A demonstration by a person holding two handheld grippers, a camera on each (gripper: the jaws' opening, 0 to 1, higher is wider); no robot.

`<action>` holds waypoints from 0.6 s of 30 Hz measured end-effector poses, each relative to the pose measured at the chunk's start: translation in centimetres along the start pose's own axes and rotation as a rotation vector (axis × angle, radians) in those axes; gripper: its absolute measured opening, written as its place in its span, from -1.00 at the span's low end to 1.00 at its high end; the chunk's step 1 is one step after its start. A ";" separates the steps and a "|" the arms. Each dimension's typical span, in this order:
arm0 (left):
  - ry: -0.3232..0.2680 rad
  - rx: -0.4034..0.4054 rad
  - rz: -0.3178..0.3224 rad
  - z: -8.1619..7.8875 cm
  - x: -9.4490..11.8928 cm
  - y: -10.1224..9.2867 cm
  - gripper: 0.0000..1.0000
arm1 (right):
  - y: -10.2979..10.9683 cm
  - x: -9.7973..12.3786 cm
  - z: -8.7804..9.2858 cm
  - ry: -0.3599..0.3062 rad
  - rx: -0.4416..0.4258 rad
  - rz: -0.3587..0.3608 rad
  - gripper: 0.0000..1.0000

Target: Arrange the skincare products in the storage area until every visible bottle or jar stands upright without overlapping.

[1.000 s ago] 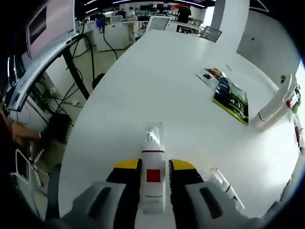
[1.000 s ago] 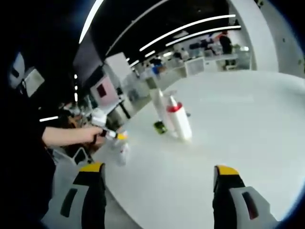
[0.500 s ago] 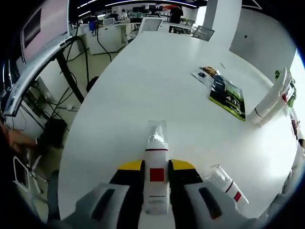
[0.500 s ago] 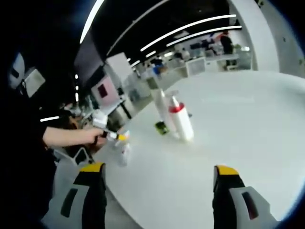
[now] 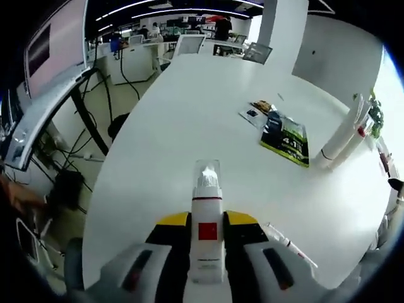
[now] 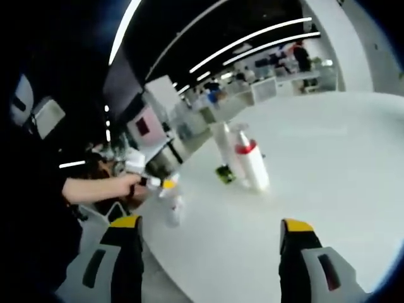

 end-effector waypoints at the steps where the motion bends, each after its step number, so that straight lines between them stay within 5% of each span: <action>1: -0.006 -0.004 0.002 -0.1 0.2 -0.1 -0.61 | 0.3 -0.3 0.1 0.005 0.000 -0.007 0.79; 3: -0.060 -0.004 0.032 -0.9 0.6 -0.7 -0.61 | 0.5 -0.5 0.4 0.015 0.006 -0.016 0.79; 18: -0.191 -0.163 0.104 -3.3 4.8 -4.3 -0.61 | 1.7 -0.9 0.2 -0.012 -0.024 -0.042 0.76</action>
Point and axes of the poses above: the point that each gripper's makers call its tool centre point, and the gripper's own axes: x roughly backward along the fingers, y roughly to its left, z roughly out of its underside, the point moved 1 cm from there along x, roughly backward along the fingers, and after that the axes turned 1 degree about -y, right-handed, at the moved point
